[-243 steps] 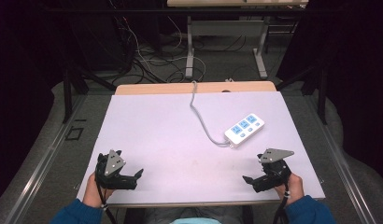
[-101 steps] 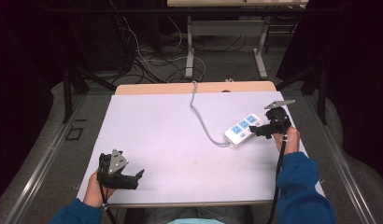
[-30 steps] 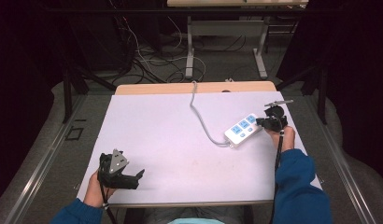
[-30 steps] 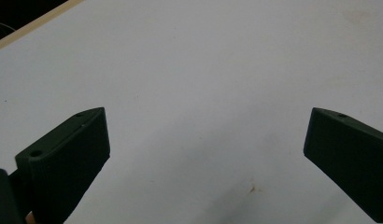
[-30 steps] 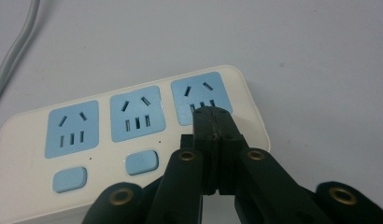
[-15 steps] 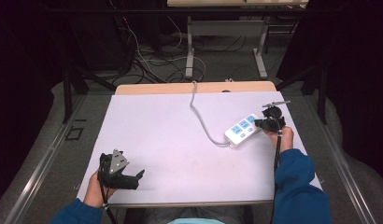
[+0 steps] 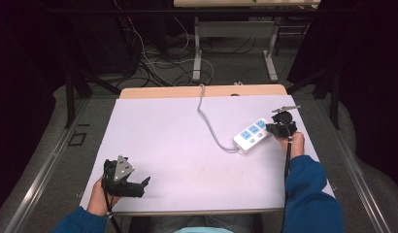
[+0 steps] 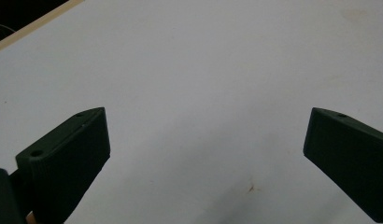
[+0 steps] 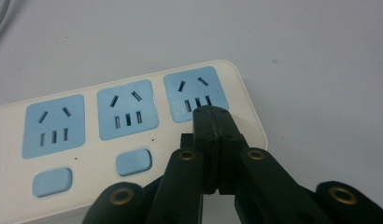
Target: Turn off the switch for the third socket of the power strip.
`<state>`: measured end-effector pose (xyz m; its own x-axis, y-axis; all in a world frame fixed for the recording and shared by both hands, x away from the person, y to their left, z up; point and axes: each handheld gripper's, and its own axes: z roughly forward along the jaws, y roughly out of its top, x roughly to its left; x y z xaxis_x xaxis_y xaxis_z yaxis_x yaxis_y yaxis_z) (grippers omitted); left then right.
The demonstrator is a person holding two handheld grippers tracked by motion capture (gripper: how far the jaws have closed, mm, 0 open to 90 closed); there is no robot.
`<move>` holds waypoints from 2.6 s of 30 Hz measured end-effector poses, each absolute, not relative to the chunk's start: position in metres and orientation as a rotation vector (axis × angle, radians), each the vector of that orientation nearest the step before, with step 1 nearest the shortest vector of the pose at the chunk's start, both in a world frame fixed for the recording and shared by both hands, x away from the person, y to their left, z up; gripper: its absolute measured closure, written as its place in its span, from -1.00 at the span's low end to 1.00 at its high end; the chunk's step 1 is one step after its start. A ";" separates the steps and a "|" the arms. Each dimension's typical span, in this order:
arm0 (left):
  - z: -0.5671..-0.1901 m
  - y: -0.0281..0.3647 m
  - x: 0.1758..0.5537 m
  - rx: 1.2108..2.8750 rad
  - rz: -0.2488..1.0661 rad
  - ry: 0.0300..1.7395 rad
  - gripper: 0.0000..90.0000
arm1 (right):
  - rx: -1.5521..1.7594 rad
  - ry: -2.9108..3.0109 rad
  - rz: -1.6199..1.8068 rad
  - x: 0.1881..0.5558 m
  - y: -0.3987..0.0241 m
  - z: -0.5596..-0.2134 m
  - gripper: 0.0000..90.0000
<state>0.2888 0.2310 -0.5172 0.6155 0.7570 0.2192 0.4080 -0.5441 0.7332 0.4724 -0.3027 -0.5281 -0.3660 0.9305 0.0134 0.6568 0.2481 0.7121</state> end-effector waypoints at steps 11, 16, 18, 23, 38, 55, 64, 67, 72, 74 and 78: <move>-0.518 0.230 0.288 2.193 0.696 0.915 -0.99 | 1.469 2.100 0.901 0.472 -0.303 -0.529 1.00; -0.518 0.230 0.289 2.188 0.696 0.913 -0.99 | 1.469 2.100 0.901 0.472 -0.303 -0.529 1.00; -0.518 0.230 0.289 2.194 0.694 0.915 -0.99 | 1.468 2.100 0.901 0.472 -0.303 -0.529 1.00; -0.518 0.230 0.289 2.188 0.700 0.915 -0.99 | 1.467 2.099 0.902 0.472 -0.303 -0.529 1.00; -0.518 0.230 0.289 2.196 0.700 0.911 -0.99 | 1.466 2.093 0.896 0.471 -0.302 -0.529 1.00; -0.518 0.230 0.289 2.194 0.695 0.914 -0.98 | 1.477 2.083 0.894 0.471 -0.301 -0.530 1.00; -0.518 0.230 0.289 2.190 0.700 0.916 -0.98 | 1.480 2.086 0.911 0.471 -0.303 -0.531 1.00; -0.518 0.230 0.289 2.190 0.702 0.916 -0.98 | 1.473 2.084 0.914 0.471 -0.303 -0.531 1.00; -0.519 0.230 0.289 2.188 0.699 0.915 -0.98 | 1.486 2.082 0.910 0.471 -0.303 -0.531 1.00; -0.518 0.230 0.289 2.189 0.699 0.915 -0.98 | 1.488 2.082 0.910 0.471 -0.303 -0.531 1.00; -0.518 0.230 0.289 2.190 0.699 0.915 -0.98 | 1.478 2.083 0.916 0.471 -0.303 -0.531 1.00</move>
